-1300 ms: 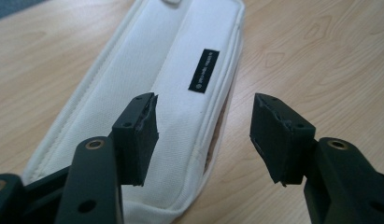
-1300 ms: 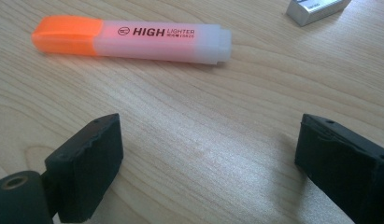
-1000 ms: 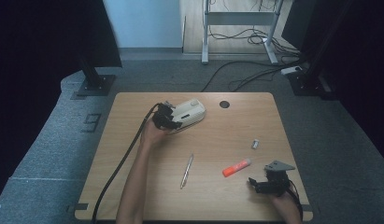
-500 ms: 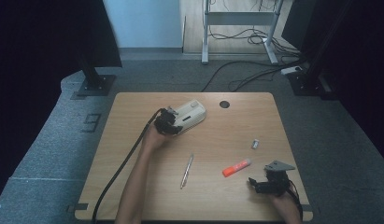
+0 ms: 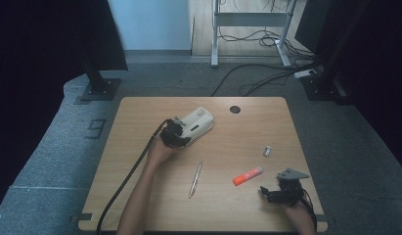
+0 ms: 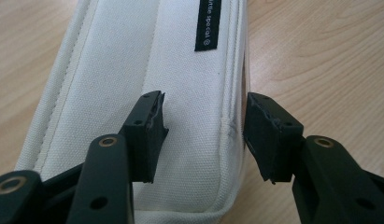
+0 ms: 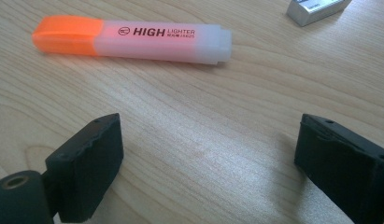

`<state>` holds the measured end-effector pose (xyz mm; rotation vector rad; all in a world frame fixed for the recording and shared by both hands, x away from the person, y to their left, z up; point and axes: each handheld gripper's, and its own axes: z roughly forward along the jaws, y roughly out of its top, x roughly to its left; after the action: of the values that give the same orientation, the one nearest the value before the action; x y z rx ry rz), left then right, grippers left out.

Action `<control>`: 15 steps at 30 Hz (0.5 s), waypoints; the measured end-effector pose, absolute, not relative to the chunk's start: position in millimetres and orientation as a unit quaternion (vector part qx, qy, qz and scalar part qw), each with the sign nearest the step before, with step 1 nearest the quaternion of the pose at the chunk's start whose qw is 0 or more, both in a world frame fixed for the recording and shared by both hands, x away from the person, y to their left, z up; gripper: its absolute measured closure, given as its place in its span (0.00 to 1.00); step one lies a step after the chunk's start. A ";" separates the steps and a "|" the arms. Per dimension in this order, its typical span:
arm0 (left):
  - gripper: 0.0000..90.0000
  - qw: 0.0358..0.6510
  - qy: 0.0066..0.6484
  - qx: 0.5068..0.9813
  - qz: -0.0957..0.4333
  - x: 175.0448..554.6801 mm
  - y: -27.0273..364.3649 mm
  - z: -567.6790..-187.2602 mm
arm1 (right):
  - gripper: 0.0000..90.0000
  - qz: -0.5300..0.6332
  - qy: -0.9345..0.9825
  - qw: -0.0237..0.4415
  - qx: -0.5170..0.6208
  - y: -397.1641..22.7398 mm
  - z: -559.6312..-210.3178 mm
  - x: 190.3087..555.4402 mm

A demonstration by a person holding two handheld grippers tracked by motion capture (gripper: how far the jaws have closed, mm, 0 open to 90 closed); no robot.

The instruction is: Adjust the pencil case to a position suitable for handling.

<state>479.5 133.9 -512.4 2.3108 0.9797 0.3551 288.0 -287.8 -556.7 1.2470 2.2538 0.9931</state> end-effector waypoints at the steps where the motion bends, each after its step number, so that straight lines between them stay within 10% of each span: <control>1: 0.53 0.299 0.369 0.870 0.134 477.4 134.6 -512.6 | 0.08 0.353 0.802 0.189 0.444 -287.8 -556.7 288.0; 15: 0.53 0.297 0.374 0.868 0.132 441.2 145.2 -511.8 | 0.09 0.353 0.801 0.188 0.445 -287.6 -556.5 287.7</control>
<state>441.2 145.2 -511.8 2.3084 0.9946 0.3500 287.7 -287.6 -556.5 1.2524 2.2541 0.9939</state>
